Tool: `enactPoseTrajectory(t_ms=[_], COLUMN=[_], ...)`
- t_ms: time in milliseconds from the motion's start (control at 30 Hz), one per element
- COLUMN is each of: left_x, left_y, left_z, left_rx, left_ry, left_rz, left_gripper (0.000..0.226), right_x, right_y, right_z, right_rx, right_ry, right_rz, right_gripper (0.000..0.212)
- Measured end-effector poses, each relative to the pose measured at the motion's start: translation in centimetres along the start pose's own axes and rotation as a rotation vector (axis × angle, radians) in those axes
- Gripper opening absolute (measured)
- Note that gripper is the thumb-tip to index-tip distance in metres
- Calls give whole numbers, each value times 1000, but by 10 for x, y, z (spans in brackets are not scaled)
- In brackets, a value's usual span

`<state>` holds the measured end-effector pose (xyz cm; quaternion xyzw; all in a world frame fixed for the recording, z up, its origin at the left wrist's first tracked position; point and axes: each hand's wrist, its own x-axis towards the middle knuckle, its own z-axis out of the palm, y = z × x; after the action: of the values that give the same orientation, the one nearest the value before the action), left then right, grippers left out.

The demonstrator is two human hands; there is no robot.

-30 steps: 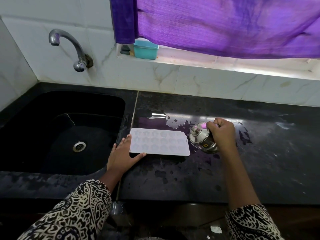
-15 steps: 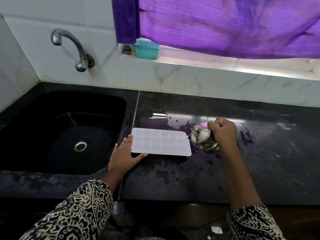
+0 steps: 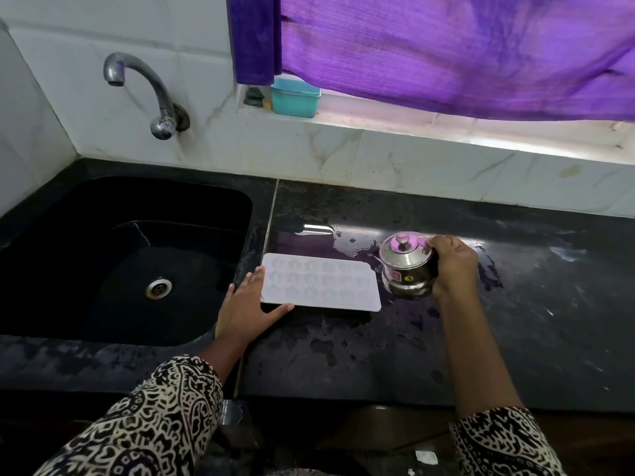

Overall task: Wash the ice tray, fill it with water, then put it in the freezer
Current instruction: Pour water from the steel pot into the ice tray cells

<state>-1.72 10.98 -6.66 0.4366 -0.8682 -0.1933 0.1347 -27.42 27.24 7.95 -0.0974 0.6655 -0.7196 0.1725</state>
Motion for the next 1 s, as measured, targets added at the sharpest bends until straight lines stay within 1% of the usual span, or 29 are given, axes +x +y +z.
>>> enactPoseTrajectory(t_ms=[100, 233, 400, 533, 767, 1000], left_x=[0, 0, 1, 2, 6, 7], left_y=[0, -1, -1, -1, -3, -4], left_z=[-1, -1, 0, -2, -1, -2], left_rx=[-14, -21, -30, -42, -71, -93], left_ry=[-3, -2, -12, -20, -27, -41], left_rz=[0, 9, -2, -12, -37, -32], left_gripper=[107, 114, 114, 115, 114, 114], right_x=[-3, -5, -1, 12, 42, 59], right_y=[-3, -8, -10, 0, 39, 73], right_z=[10, 31, 71, 103, 150, 177], right_rx=[142, 352, 471, 496, 447, 393], right_ry=[29, 41, -3, -30, -68, -98], right_rz=[48, 106, 147, 177, 263, 301], right_gripper=[26, 23, 22, 23, 21, 20])
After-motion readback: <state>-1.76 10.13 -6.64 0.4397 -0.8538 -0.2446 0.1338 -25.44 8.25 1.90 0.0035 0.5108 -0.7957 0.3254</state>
